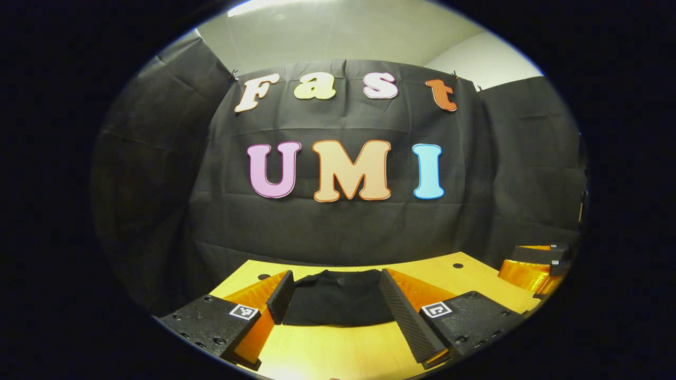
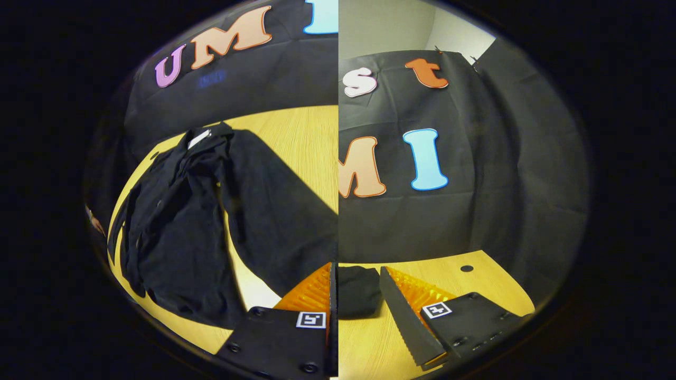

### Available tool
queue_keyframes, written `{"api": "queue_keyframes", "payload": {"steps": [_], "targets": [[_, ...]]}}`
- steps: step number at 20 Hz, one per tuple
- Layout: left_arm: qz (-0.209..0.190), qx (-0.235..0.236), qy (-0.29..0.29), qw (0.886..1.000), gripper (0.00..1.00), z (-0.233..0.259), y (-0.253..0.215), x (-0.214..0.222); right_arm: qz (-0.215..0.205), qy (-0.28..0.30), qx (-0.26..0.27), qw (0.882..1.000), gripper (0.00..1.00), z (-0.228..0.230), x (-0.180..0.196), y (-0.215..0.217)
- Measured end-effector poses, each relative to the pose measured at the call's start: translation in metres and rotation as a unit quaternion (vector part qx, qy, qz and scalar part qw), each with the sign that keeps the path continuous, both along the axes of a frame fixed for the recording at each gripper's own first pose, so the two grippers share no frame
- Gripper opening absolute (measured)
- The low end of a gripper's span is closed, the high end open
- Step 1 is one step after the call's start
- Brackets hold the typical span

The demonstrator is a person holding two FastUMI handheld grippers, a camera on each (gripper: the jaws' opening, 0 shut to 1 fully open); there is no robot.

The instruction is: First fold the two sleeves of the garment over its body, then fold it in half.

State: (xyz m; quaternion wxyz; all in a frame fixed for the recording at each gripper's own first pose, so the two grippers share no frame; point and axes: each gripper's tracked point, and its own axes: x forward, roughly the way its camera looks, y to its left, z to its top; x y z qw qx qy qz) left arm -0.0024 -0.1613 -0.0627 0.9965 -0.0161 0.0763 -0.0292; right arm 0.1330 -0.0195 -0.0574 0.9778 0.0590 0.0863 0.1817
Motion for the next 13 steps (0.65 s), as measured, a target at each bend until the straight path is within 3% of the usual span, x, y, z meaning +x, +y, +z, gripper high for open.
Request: {"api": "queue_keyframes", "payload": {"steps": [8,13], "targets": [[-0.015,0.012,0.012,1.000,0.99,0.004,-0.001,-0.008,0.000,-0.007,0.015,1.000,0.52,0.002,-0.016,0.012],[-0.030,0.023,-0.003,0.999,0.99,0.007,0.029,-0.025,-0.021,-0.027,0.023,0.999,0.51,0.008,-0.028,0.037]]}}
